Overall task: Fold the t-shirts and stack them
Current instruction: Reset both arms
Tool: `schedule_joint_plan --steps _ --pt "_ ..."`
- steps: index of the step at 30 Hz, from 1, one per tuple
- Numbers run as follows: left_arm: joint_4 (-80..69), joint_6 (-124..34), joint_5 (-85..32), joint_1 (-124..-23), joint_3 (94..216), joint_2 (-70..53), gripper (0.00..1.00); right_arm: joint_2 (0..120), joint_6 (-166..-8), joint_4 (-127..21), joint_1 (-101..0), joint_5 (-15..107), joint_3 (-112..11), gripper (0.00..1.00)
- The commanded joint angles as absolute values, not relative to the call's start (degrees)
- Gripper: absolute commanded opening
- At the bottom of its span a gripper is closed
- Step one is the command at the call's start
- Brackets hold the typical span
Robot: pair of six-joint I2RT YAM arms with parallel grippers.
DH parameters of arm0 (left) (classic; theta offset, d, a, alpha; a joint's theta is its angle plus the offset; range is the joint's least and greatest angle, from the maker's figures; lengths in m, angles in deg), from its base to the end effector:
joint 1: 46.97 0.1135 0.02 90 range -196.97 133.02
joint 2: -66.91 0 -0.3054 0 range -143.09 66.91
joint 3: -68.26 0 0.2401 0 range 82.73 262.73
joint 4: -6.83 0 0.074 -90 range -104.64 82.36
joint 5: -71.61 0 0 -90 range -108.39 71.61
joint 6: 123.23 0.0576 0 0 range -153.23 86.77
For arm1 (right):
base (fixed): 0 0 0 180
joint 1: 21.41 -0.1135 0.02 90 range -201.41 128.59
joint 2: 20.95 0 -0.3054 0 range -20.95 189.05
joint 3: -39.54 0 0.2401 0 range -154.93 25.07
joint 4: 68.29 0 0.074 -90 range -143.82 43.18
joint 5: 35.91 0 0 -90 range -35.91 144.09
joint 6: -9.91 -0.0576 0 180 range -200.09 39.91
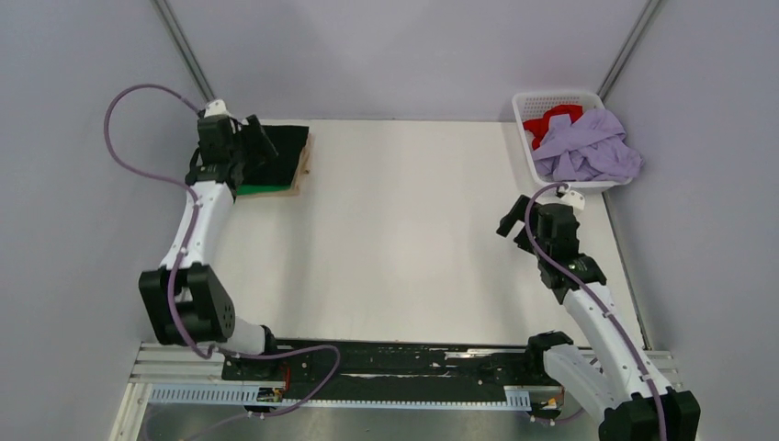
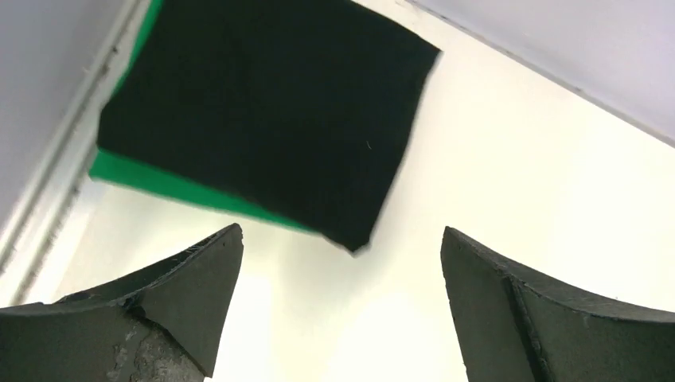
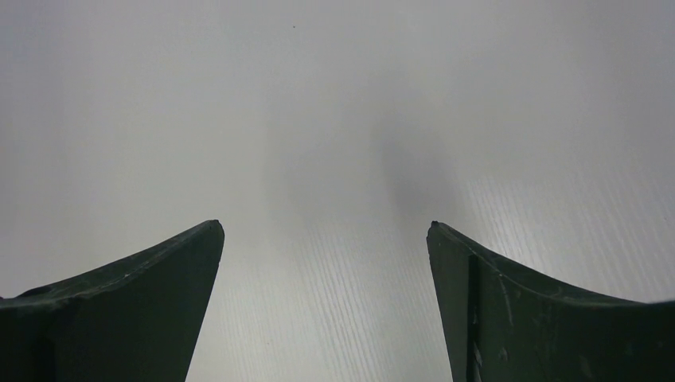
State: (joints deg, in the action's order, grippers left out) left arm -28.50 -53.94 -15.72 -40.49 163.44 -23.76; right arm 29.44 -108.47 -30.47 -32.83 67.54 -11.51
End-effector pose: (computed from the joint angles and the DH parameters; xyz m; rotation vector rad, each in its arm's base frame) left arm 0.3732 0.0451 0.3704 -0.5230 2.0438 -0.0996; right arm 0.1683 0.0203 0.2730 0.4515 2.1549 0.1280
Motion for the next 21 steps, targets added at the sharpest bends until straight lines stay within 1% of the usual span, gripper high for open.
schedule_joint_plan --steps 1,4,5,7,9,12,15,21 --pt "-17.56 -62.58 -22.14 -42.46 147.13 -6.43 1.00 24.38 -111.49 -31.71 -30.58 64.14 -9.71 1.00" --pt "-19.00 -62.04 -20.96 -46.98 135.97 6.08 1.00 21.14 -111.54 -31.54 -30.47 64.58 -7.66 1.00" --pt "-20.50 -61.72 -19.32 -48.17 134.05 8.50 1.00 20.05 -111.74 -31.44 -30.50 64.62 -6.88 1.00" --pt "-22.12 -62.04 -18.66 -50.86 126.06 15.03 1.00 17.68 -113.09 -30.61 -30.47 64.23 -5.61 1.00" --pt "-21.46 -62.92 -18.62 -51.38 119.88 20.62 1.00 15.05 -114.89 -30.29 -30.47 64.45 -3.98 1.00" --pt "-20.16 -63.66 -18.76 -51.50 114.98 27.01 1.00 11.33 -117.28 -30.77 -30.48 68.33 -1.42 1.00" --pt "-19.94 -63.57 -19.04 -51.49 114.31 28.42 1.00 7.74 -118.15 -30.75 -30.54 69.82 -0.61 1.00" --pt "-19.76 -63.03 -20.09 -51.47 115.35 25.15 1.00 4.04 -116.54 -31.77 -30.54 70.19 0.93 1.00"
